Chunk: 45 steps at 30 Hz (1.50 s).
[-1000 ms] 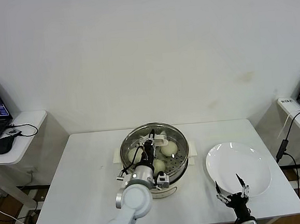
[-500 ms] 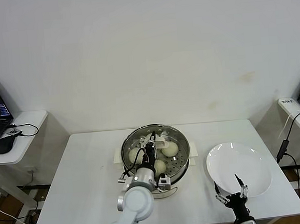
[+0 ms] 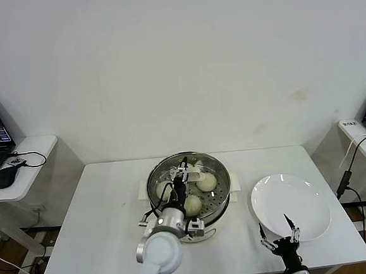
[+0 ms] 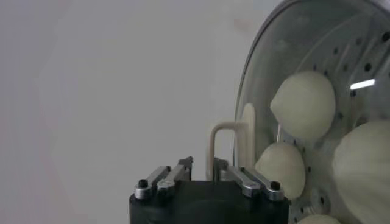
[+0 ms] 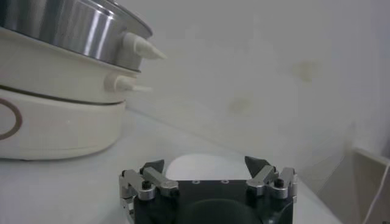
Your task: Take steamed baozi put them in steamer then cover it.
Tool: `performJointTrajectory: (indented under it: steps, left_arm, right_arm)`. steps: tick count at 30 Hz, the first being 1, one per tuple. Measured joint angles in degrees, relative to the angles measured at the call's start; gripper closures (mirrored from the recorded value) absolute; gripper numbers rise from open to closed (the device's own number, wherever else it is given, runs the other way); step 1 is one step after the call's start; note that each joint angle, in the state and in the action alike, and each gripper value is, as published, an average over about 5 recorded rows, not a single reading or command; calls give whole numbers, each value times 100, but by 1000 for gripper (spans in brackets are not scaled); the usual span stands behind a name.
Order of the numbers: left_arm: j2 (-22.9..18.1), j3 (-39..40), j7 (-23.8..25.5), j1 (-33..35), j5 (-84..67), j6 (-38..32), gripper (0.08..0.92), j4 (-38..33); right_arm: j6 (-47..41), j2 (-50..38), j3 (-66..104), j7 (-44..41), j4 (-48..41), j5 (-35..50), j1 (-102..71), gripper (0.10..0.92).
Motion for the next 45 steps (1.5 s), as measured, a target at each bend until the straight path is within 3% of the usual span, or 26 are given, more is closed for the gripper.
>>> performJointTrajectory:
  steps: [10, 13, 19, 28, 37, 45]
  left_arm:
    - [384, -293, -259, 941, -270, -194, 220, -1065]
    - [511, -456, -434, 1415, -491, -302, 184, -1473]
    - [688, -1148, -1064, 2426, -1634, -780, 177, -2019]
    - [605, -2454, -2060, 3654, -4905, -1968, 177, -1939]
    - [433, -3021, -2548, 4424, -7661, -2923, 177, -1624]
    - [400, -3325, -2661, 4722, -8882, -3363, 177, -1246]
  right_arm:
    - [2, 18, -40, -3, 3, -47, -59, 203]
    - [4, 10, -47, -7, 23, -33, -74, 203]
    - [-20, -45, -43, -22, 111, 45, -137, 202]
    - [-98, -220, -68, -76, 362, 215, -343, 202]
    - [-153, -323, -53, -106, 607, 306, -591, 203]
    - [-187, -325, -21, -137, 731, 341, -661, 203]
